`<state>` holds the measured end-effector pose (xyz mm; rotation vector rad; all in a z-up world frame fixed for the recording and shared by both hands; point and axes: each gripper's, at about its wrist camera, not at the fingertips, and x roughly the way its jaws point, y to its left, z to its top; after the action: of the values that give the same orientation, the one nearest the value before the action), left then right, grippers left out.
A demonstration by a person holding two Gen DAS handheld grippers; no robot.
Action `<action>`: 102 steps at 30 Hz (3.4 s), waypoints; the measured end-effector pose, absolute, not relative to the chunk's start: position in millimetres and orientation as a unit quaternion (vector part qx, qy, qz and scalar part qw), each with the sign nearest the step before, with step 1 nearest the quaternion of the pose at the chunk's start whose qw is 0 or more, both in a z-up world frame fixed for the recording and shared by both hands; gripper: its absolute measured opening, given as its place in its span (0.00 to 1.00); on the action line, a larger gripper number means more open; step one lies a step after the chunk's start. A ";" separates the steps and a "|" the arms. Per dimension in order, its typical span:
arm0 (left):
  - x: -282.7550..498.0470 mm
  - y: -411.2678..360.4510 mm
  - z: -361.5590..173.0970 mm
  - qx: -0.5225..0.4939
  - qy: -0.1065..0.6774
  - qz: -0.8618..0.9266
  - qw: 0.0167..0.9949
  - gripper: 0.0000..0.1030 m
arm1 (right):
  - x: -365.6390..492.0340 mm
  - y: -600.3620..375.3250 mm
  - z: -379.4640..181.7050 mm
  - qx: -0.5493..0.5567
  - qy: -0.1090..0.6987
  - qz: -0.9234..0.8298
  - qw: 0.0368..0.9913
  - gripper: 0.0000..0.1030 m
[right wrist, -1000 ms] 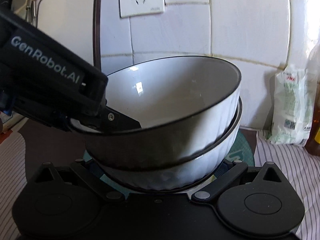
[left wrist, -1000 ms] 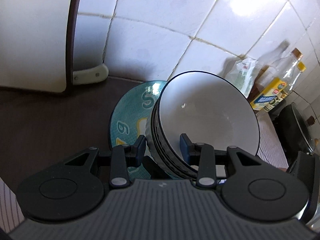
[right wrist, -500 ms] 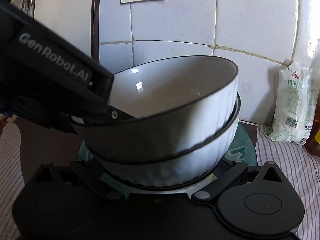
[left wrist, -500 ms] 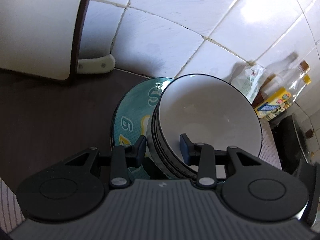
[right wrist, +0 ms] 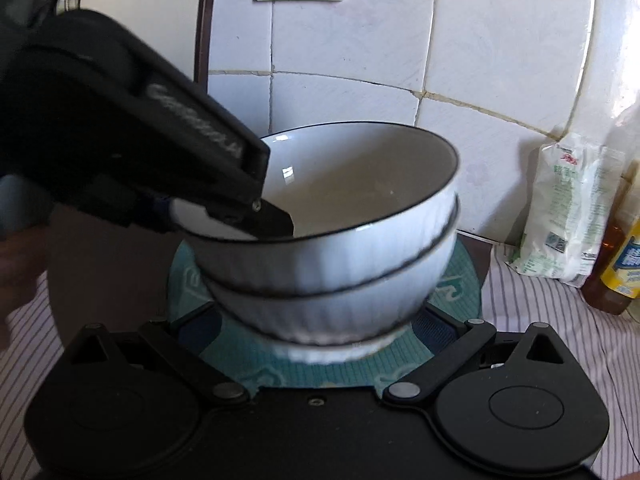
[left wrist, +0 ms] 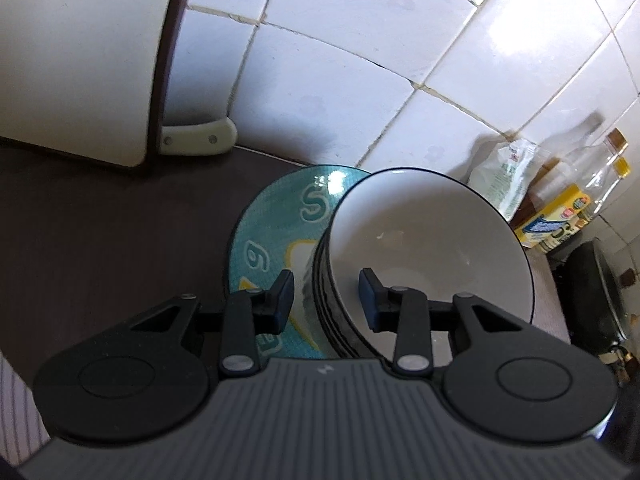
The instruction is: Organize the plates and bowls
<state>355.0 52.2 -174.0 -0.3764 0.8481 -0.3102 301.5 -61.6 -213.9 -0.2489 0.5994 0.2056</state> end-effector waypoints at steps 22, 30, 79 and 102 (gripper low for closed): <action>260.2 102.1 -87.3 -0.087 0.386 -0.144 0.907 0.51 | 209.8 -90.7 -155.5 -0.027 0.291 0.044 0.955 1.00; 216.1 105.8 -71.4 -0.085 0.388 -0.147 0.906 0.52 | 182.3 -95.1 -126.8 -0.006 0.307 -0.005 0.952 1.00; 72.3 90.2 -40.1 0.003 0.350 -0.089 0.933 0.90 | 33.4 -97.9 -71.9 -0.023 0.244 -0.088 0.966 1.00; 51.6 88.1 -62.3 0.021 0.326 -0.102 0.940 1.00 | 7.1 -94.1 -85.3 -0.008 0.192 -0.080 0.978 1.00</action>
<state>51.6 88.1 -62.3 0.0419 0.6644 -0.2077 7.1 -94.1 -85.3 -0.0158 0.3868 -0.1605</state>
